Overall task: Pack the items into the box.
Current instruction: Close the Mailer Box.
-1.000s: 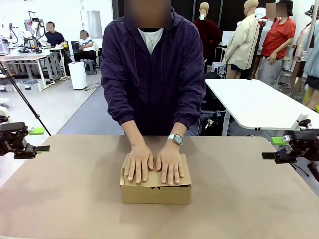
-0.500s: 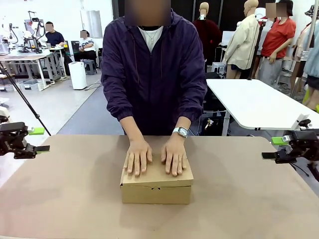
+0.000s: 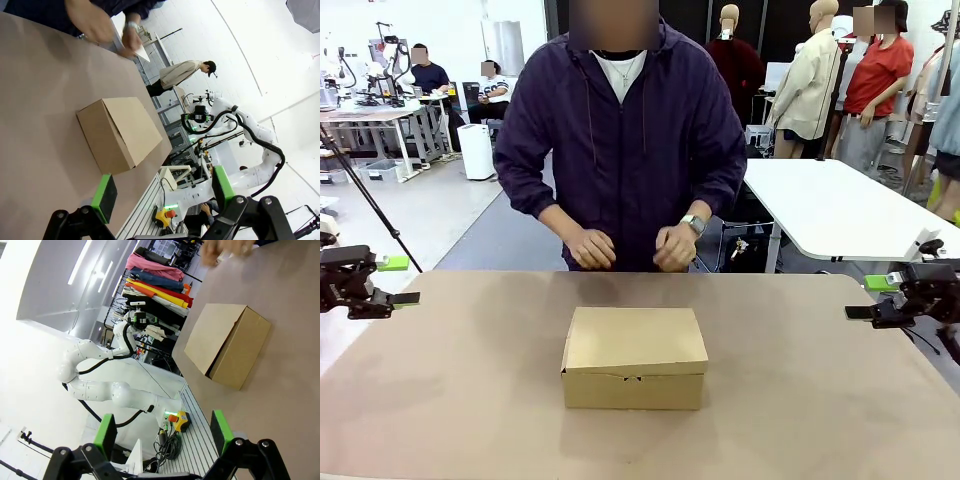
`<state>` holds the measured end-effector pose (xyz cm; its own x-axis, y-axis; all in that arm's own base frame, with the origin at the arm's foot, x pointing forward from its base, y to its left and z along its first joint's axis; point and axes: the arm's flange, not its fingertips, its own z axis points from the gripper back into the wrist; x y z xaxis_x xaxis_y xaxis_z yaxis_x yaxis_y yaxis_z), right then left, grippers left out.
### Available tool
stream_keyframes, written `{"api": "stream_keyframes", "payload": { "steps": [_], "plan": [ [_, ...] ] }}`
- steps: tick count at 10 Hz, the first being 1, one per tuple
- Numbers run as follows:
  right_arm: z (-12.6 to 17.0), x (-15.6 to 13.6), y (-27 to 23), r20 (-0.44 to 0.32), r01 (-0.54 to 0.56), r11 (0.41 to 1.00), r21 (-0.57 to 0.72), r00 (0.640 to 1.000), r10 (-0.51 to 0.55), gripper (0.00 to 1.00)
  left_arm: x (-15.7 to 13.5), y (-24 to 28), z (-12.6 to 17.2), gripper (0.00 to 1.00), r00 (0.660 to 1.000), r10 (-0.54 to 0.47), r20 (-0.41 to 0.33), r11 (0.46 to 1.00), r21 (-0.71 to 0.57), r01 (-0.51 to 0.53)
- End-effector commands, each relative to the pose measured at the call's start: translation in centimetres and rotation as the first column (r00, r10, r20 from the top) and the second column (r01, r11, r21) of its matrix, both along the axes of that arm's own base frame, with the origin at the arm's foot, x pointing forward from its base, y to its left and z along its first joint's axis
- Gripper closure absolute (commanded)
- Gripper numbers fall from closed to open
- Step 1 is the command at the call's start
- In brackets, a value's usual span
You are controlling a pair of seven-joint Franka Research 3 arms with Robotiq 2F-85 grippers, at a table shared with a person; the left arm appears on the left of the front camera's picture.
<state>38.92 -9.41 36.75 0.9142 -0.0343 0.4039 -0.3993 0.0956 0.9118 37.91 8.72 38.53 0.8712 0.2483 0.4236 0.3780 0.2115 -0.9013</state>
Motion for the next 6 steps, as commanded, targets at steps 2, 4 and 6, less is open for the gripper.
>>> {"api": "stream_keyframes", "payload": {
  "steps": [2,4,6],
  "plan": [
    [0.23,0.25,0.26,0.008,0.008,1.0,0.009,1.0,-0.008,0.0,-0.03,0.05,0.18,0.0,1.0,0.006,0.009,1.0,0.004,-0.006],
    [0.23,0.25,0.26,0.008,0.008,1.0,0.009,1.0,-0.008,0.0,-0.03,0.05,0.18,0.0,1.0,0.006,0.009,1.0,0.004,-0.006],
    [0.23,0.25,0.26,0.008,0.008,1.0,0.009,1.0,-0.008,0.0,-0.03,0.05,0.18,0.0,1.0,0.006,0.009,1.0,0.004,-0.006]
  ]
}}
